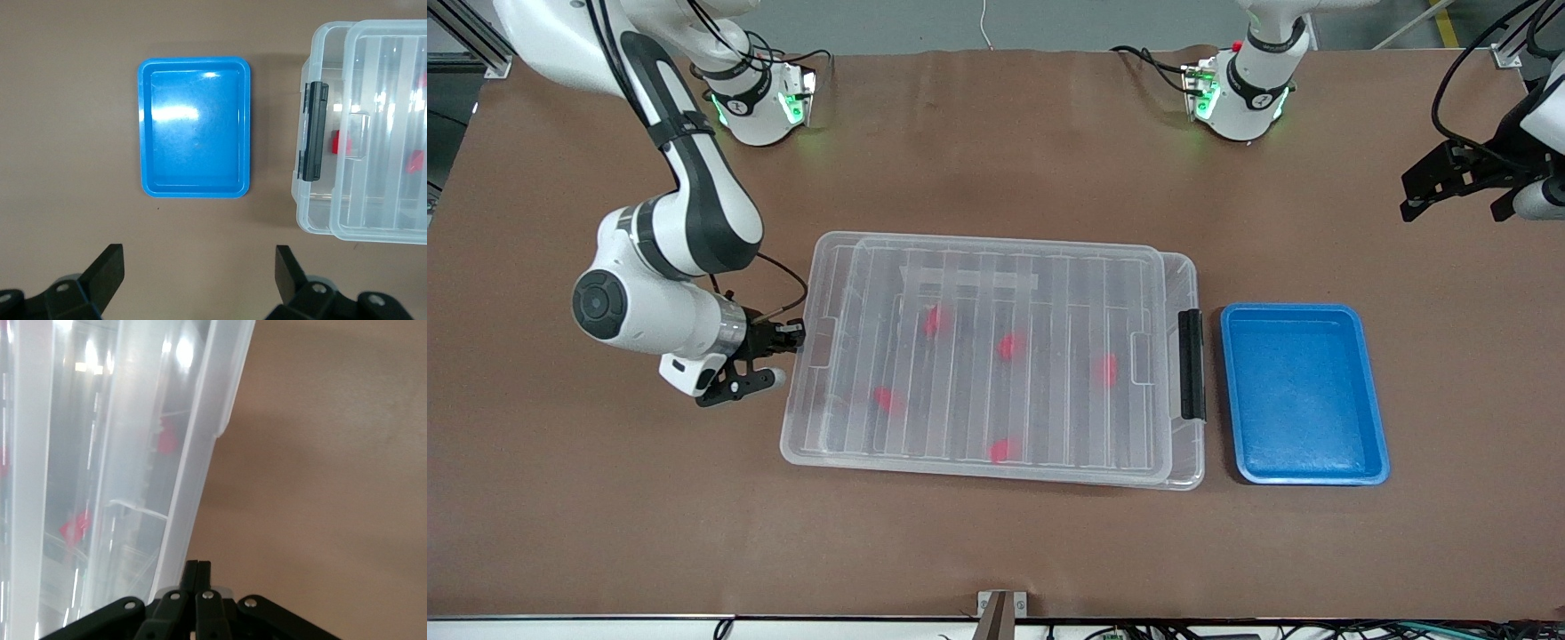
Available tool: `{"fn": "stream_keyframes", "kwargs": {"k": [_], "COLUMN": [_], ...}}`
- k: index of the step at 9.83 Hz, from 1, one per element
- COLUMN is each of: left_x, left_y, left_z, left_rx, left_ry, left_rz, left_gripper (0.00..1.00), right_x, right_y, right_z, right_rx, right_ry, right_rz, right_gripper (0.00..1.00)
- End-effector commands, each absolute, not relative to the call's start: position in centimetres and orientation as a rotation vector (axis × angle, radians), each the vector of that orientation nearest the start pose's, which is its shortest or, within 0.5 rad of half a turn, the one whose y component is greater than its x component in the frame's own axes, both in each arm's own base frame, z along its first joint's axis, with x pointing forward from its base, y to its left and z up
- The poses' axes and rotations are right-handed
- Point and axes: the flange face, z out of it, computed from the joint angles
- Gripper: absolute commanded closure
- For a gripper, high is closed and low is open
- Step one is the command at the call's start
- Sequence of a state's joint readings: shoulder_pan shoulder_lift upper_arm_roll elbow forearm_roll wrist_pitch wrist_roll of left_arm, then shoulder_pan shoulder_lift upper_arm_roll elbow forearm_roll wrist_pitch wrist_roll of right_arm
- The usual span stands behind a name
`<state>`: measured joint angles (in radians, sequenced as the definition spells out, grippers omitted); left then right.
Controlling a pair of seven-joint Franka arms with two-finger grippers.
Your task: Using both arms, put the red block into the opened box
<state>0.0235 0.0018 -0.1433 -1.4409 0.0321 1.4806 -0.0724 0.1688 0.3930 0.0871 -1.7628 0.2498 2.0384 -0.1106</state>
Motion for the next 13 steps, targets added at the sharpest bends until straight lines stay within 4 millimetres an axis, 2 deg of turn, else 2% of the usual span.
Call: {"fn": "stream_keyframes", "kwargs": {"k": [1, 2, 3, 4, 5, 7, 8, 9, 10, 11, 13], "left_x": [53.9, 54.0, 54.0, 53.9, 53.9, 53.9, 53.9, 53.9, 53.9, 53.9, 53.8], "left_y": [-6.0, -6.0, -6.1, -6.1, -6.1, -6.2, -6.2, -6.2, -6.2, -6.1, -6.0], "left_z": [66.2, 66.1, 66.0, 66.1, 66.2, 66.2, 66.2, 66.2, 66.2, 66.2, 66.1], "left_rx": [-3.108, -3.103, -3.103, -3.103, -3.103, -3.103, -3.103, -3.103, -3.102, -3.101, -3.098], "left_ry": [0.081, 0.080, 0.082, 0.082, 0.089, 0.089, 0.092, 0.092, 0.092, 0.087, 0.083], "left_rz": [0.007, 0.009, 0.011, 0.009, 0.007, 0.007, 0.007, 0.007, 0.009, 0.009, 0.030], "left_gripper": [0.00, 0.00, 0.00, 0.00, 0.00, 0.00, 0.00, 0.00, 0.00, 0.00, 0.00], "right_x": [61.8, 62.0, 62.2, 61.8, 61.6, 60.2, 59.4, 58.5, 57.0, 55.2, 53.0], "right_y": [18.1, 17.8, 17.3, 15.5, 13.3, 10.4, 8.2, 5.7, 4.1, 3.3, 0.2], "right_z": [32.7, 33.1, 33.8, 36.2, 40.2, 46.9, 50.4, 53.4, 56.1, 58.7, 64.4], "right_rx": [-2.870, -2.870, -2.873, -2.910, -3.010, -3.164, -3.179, -3.170, -3.167, -3.169, -3.151], "right_ry": [-0.316, -0.312, -0.295, -0.191, -0.133, 0.149, 0.229, 0.298, 0.342, 0.359, 0.446], "right_rz": [0.196, 0.192, 0.198, 0.222, 0.165, 0.042, -0.030, -0.085, -0.099, -0.087, -0.062], "right_gripper": [1.00, 1.00, 0.83, 0.23, 0.00, 0.00, 0.00, 0.00, 0.00, 0.00, 0.00]}}
